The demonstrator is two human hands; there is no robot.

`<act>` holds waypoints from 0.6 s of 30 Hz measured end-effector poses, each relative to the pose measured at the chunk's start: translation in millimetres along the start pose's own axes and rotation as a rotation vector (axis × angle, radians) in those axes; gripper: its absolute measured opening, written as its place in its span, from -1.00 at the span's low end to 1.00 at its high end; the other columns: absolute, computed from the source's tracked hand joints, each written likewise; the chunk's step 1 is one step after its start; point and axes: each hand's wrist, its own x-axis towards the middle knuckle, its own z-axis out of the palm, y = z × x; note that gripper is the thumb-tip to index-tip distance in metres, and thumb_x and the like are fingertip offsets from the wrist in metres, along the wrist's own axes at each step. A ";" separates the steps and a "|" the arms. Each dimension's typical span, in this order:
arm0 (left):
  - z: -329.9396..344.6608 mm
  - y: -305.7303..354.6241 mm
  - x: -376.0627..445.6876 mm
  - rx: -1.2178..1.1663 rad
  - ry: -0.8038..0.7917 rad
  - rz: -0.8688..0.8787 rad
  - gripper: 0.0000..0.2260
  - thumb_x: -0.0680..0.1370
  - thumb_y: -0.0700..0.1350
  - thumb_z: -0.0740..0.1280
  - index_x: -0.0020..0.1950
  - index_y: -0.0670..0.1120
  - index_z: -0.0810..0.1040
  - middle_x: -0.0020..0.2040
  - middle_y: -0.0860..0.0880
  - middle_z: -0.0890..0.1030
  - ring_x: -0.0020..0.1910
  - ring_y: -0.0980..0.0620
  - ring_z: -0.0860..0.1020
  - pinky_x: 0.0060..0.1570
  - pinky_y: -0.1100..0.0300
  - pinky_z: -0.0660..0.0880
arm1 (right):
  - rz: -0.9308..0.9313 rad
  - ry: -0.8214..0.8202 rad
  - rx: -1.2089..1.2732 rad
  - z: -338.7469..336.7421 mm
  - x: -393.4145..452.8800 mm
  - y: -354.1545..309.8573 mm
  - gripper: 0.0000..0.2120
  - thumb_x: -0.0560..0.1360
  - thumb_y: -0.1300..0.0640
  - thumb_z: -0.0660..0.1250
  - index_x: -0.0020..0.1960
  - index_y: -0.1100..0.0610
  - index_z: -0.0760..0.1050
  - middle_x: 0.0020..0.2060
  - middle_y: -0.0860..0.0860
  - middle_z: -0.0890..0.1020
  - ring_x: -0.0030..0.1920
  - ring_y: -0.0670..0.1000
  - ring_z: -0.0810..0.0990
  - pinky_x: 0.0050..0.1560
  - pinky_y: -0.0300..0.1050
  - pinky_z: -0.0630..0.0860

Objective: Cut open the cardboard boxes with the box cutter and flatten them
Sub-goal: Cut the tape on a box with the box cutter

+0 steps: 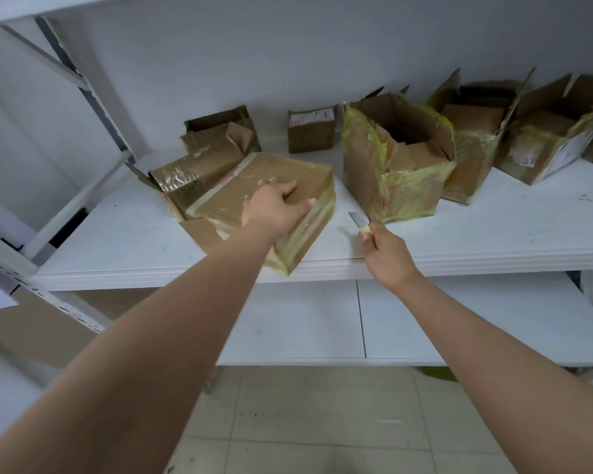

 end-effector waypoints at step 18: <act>-45.4 -53.2 -25.7 -0.105 -0.211 0.426 -0.50 0.54 0.28 0.20 0.46 0.20 0.31 0.48 0.06 0.33 0.47 0.05 0.26 0.45 -0.05 0.18 | -0.260 0.078 -0.283 36.8 -60.7 -30.7 -0.85 0.56 0.08 0.19 0.01 0.13 0.48 -0.40 -0.02 0.48 -0.27 0.20 0.54 -0.29 -0.08 0.38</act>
